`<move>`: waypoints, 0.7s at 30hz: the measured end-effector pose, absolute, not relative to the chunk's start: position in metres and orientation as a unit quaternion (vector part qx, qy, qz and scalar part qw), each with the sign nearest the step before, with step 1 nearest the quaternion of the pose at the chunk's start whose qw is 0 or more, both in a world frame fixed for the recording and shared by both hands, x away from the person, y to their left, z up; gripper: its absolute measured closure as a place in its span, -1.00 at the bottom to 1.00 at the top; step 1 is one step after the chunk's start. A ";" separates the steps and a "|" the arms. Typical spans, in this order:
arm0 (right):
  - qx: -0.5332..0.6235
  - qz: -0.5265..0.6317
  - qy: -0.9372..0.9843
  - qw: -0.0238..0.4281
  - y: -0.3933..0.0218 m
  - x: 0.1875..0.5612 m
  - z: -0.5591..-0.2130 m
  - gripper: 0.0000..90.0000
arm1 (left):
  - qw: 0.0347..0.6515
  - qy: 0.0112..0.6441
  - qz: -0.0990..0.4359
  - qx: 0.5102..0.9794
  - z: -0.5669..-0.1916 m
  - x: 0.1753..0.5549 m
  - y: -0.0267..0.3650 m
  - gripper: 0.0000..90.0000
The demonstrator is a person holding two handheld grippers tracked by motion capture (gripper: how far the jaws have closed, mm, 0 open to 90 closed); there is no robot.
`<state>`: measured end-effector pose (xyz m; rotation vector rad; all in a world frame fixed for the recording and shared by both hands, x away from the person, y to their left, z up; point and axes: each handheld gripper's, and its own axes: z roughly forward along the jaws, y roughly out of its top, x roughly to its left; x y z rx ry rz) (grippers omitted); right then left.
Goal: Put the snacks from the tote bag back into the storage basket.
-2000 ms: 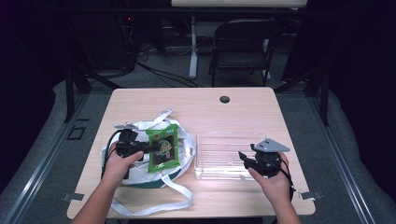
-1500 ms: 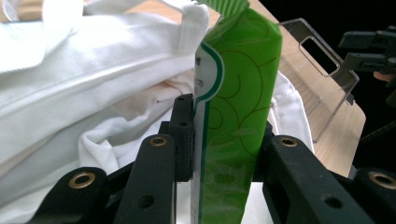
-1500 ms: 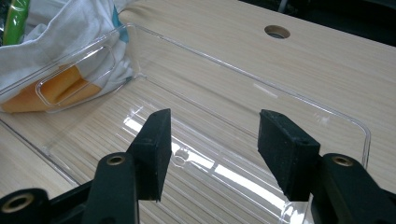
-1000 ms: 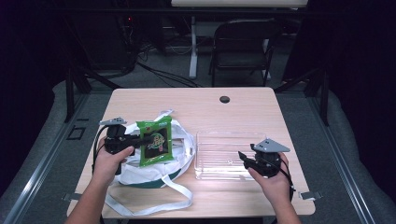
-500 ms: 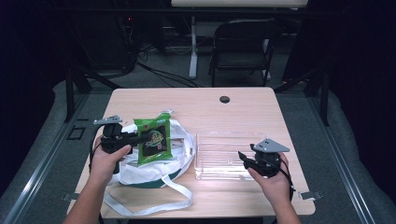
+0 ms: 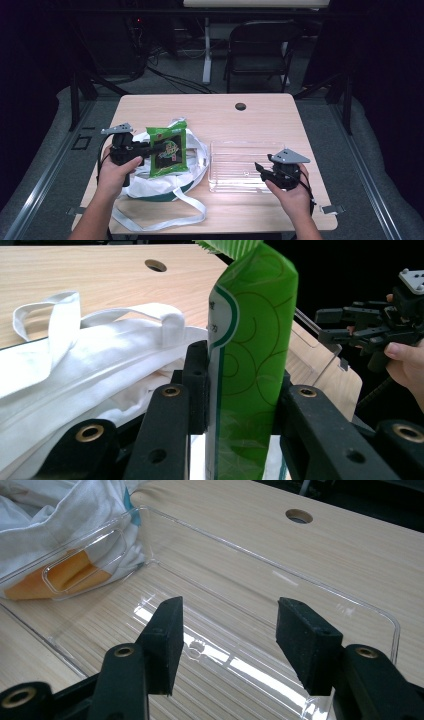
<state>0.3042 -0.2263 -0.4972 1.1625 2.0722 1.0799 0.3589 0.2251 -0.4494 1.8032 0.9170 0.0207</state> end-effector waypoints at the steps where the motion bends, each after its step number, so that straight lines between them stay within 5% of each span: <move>1: 0.429 0.400 0.766 0.263 -0.226 0.304 -0.497 0.00 | 0.531 0.383 0.008 0.756 -0.449 0.359 0.225 0.61; 21: 0.424 0.399 0.769 0.264 -0.226 0.302 -0.497 0.00 | 0.535 0.358 0.001 0.766 -0.448 0.355 0.206 0.61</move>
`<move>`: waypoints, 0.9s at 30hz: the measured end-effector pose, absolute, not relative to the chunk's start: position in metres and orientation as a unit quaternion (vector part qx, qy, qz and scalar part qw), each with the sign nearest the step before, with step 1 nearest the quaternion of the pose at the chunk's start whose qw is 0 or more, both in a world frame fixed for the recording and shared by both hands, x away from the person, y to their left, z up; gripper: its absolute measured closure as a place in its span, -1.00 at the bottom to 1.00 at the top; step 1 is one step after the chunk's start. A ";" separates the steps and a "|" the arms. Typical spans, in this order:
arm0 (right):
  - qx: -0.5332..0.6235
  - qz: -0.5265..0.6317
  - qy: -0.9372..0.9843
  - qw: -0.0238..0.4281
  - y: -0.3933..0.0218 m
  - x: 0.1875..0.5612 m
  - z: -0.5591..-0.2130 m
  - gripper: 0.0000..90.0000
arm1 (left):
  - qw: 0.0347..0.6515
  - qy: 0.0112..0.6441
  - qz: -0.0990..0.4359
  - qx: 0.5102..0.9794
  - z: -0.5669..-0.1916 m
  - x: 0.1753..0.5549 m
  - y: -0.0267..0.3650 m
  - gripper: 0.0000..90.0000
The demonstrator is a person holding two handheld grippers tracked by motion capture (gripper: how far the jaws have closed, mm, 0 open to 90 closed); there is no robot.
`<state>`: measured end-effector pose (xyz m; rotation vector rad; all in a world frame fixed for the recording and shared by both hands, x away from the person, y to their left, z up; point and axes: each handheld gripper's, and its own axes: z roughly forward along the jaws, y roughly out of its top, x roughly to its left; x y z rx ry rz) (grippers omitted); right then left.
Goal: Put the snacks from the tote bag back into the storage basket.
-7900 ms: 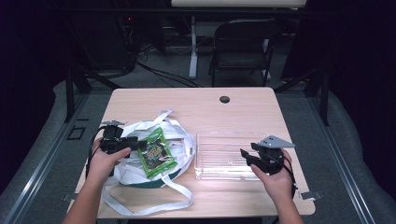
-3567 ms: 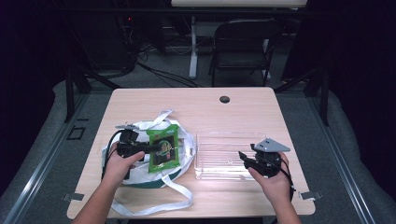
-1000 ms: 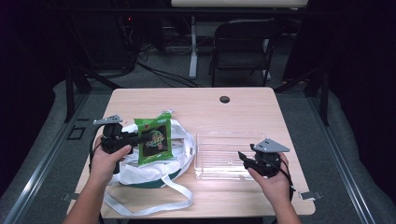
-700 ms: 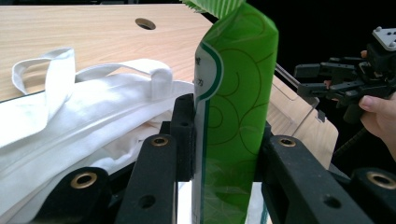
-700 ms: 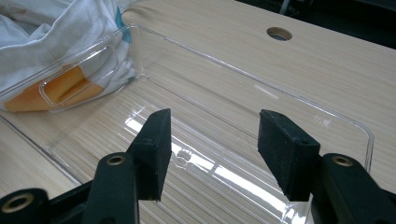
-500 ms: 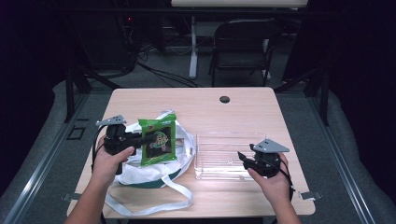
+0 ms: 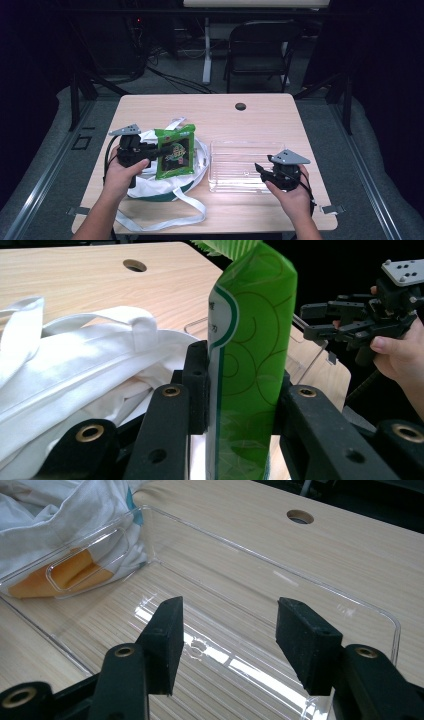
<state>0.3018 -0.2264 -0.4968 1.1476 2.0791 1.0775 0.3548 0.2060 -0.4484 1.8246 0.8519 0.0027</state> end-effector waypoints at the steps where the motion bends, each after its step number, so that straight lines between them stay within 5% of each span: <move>1: 0.424 0.398 0.769 0.264 -0.226 0.301 -0.497 0.00 | 0.536 0.357 0.000 0.765 -0.448 0.355 0.205 0.61; 27: 0.412 0.387 0.779 0.270 -0.225 0.295 -0.497 0.05 | 0.556 0.319 0.001 0.767 -0.440 0.348 0.188 0.62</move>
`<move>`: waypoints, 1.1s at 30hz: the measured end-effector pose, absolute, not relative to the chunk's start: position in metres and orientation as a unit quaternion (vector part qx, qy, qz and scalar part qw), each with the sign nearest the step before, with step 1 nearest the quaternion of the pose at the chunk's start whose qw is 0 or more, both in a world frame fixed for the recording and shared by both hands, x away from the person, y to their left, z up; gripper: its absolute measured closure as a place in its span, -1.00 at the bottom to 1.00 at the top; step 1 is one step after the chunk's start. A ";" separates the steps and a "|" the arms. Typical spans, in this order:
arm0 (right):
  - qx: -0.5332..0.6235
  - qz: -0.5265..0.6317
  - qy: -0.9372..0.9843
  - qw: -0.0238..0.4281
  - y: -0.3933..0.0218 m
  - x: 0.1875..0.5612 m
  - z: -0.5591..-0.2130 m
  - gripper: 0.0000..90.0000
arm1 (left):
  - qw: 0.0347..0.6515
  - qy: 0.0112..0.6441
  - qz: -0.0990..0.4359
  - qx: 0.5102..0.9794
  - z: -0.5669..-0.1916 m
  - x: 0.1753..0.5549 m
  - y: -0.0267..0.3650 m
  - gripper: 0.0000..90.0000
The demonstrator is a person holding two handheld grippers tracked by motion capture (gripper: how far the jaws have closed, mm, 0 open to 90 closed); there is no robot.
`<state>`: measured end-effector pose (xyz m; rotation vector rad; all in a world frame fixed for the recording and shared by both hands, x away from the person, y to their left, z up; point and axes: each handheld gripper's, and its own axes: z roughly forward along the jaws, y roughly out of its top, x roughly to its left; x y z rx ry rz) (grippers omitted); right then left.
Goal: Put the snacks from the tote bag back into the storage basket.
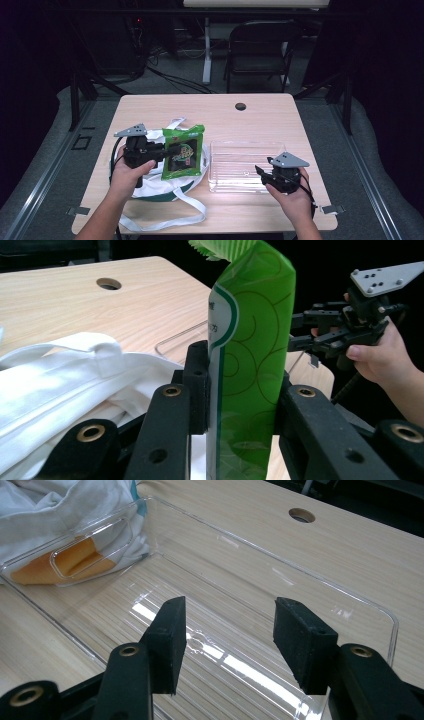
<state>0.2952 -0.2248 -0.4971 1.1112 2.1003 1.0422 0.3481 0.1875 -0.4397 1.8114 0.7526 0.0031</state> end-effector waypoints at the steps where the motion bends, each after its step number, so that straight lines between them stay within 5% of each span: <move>1: 0.412 0.387 0.779 0.270 -0.225 0.295 -0.497 0.05 | 0.558 0.318 0.000 0.767 -0.440 0.347 0.186 0.62; 33: 0.286 0.381 0.858 0.192 -0.188 0.316 -0.433 0.11 | 0.556 0.289 -0.027 0.779 -0.451 0.341 0.156 0.62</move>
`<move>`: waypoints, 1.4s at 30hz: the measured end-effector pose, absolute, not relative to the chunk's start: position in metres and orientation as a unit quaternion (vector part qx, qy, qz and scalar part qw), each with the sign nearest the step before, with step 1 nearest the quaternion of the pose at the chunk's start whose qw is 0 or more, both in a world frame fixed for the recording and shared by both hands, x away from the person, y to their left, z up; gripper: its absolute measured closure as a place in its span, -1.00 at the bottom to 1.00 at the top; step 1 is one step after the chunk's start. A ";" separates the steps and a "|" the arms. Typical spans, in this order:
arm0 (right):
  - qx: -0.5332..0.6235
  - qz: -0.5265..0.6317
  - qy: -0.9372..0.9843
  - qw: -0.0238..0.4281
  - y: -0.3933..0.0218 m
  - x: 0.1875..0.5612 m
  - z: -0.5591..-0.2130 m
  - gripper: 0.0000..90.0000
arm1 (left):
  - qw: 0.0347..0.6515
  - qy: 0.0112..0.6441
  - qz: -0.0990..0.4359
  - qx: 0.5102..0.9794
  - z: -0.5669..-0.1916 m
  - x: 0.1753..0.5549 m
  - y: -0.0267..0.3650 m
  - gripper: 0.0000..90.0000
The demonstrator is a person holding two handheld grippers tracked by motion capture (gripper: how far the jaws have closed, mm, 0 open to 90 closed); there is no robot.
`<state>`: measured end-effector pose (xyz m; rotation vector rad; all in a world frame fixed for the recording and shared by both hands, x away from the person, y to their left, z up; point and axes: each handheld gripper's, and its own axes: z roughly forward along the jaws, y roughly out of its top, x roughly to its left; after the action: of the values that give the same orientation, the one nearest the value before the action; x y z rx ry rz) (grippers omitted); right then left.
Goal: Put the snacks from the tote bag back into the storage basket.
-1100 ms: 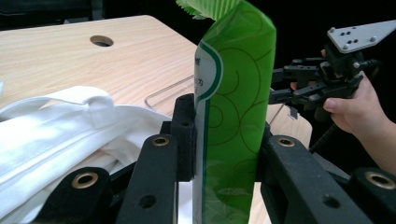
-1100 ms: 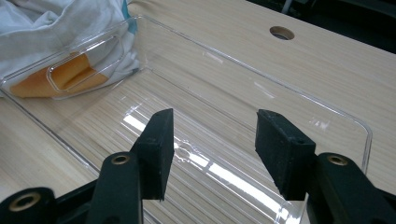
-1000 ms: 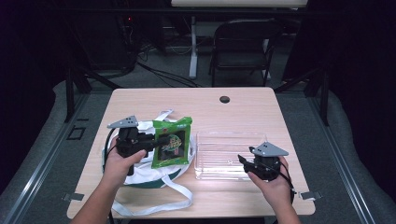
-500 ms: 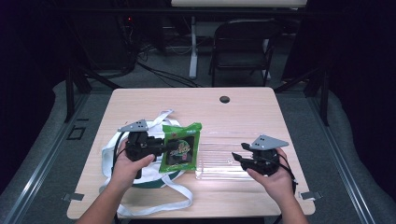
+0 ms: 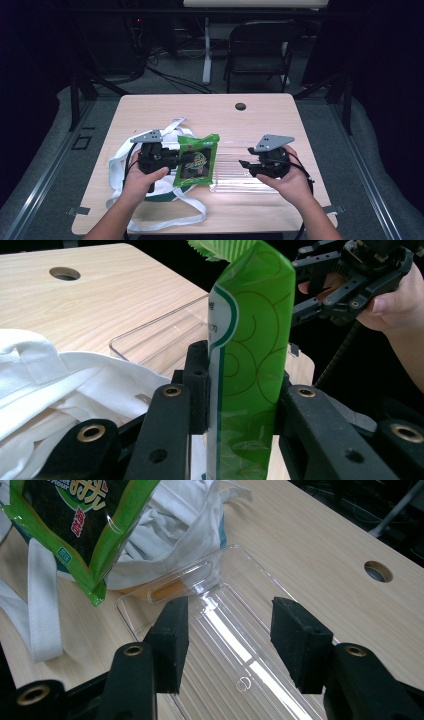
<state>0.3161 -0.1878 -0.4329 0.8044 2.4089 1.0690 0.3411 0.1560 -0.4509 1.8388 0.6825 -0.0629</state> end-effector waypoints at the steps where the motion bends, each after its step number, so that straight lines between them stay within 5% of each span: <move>1: 0.283 0.379 0.860 0.190 -0.186 0.317 -0.432 0.11 | 0.557 0.289 -0.026 0.779 -0.451 0.341 0.156 0.63; 42: 0.153 0.307 0.930 0.135 -0.149 0.345 -0.380 0.12 | 0.559 0.287 -0.030 0.778 -0.452 0.341 0.153 0.63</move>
<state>0.3446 -0.1493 -0.3801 0.4428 2.6943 0.8885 0.3406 0.1528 -0.4522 1.8340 0.6762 -0.0704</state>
